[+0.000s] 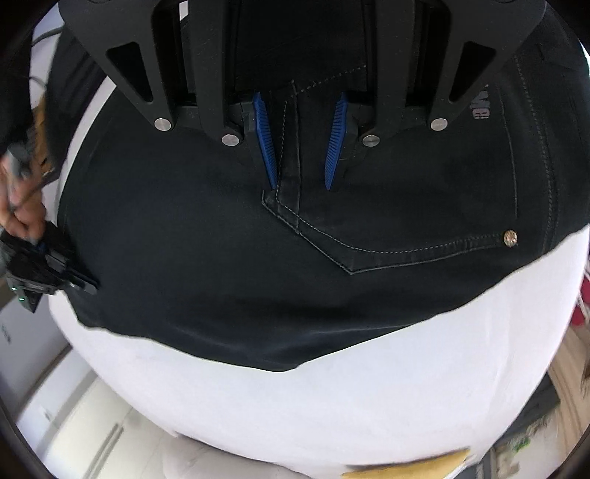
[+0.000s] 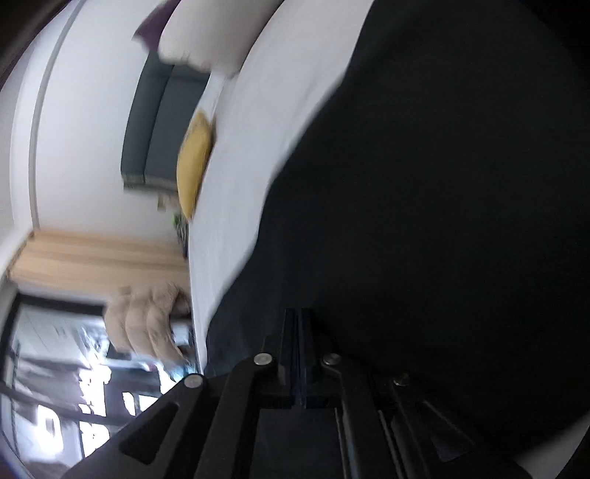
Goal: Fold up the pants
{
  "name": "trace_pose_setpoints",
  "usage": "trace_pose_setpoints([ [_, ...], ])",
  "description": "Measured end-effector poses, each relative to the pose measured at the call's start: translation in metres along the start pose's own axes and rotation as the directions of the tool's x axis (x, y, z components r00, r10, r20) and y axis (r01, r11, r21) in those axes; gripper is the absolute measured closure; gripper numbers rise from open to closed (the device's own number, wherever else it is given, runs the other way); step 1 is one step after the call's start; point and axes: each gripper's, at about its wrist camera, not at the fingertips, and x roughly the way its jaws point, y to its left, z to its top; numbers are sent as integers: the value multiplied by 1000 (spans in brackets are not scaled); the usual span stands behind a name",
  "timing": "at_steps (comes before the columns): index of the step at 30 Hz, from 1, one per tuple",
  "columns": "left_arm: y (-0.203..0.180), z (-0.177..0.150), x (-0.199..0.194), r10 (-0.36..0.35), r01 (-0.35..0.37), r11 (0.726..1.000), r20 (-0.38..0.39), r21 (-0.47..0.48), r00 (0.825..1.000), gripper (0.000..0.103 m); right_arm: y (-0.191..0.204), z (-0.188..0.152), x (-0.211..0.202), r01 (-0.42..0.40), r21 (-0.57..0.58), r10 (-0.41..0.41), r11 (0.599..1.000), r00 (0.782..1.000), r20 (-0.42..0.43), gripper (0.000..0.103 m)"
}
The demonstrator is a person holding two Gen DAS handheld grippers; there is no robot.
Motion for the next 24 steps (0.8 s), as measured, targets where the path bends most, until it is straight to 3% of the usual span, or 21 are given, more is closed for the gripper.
trace_pose_setpoints([
  [2,6,0,1,-22,22,1000,2,-19,1000,77,-6,37,-4,64,2,-64,998,997,48,103],
  [5,10,-4,-1,-23,23,1000,9,-14,1000,77,-29,85,-16,58,89,-69,994,990,125,103],
  [7,11,-5,-2,-18,18,1000,10,-8,1000,77,-35,110,-45,123,95,-143,988,959,244,103],
  [9,13,-6,-4,-23,23,1000,12,-12,1000,77,-46,124,-79,199,147,-240,969,900,364,103],
  [11,11,-7,-6,-25,25,1000,18,-17,1000,77,-55,117,-103,162,216,-238,963,886,398,101],
  [12,13,-9,-8,-22,23,1000,20,-19,1000,77,-51,108,-111,158,207,-231,965,885,404,93],
  [13,9,-10,-6,-16,17,1000,20,-20,1000,77,-46,98,-115,154,182,-216,971,893,395,93],
  [14,8,-11,-6,-9,9,1000,19,-19,1000,77,-38,82,-116,120,142,-164,983,917,364,93],
  [16,0,-8,-8,2,-2,1000,15,-20,1000,77,-20,36,-101,-35,64,17,997,966,259,92],
  [18,-13,-7,-9,-27,27,1000,25,-3,999,77,0,-5,-72,-98,3,97,995,986,134,89],
  [20,-20,-7,-6,-3,3,999,17,33,1000,77,0,-35,-47,-107,-36,108,994,994,27,89],
  [21,-20,-8,-2,11,-11,999,0,44,1000,77,-4,-42,-39,-78,-44,78,996,997,0,97],
  [22,-17,-9,0,3,-3,999,-2,37,1000,77,-8,-46,-35,-42,-47,42,998,999,-2,103],
  [24,-3,-12,1,-52,52,999,9,-9,999,77,-30,-37,-43,-70,-1,70,998,997,38,103],
])
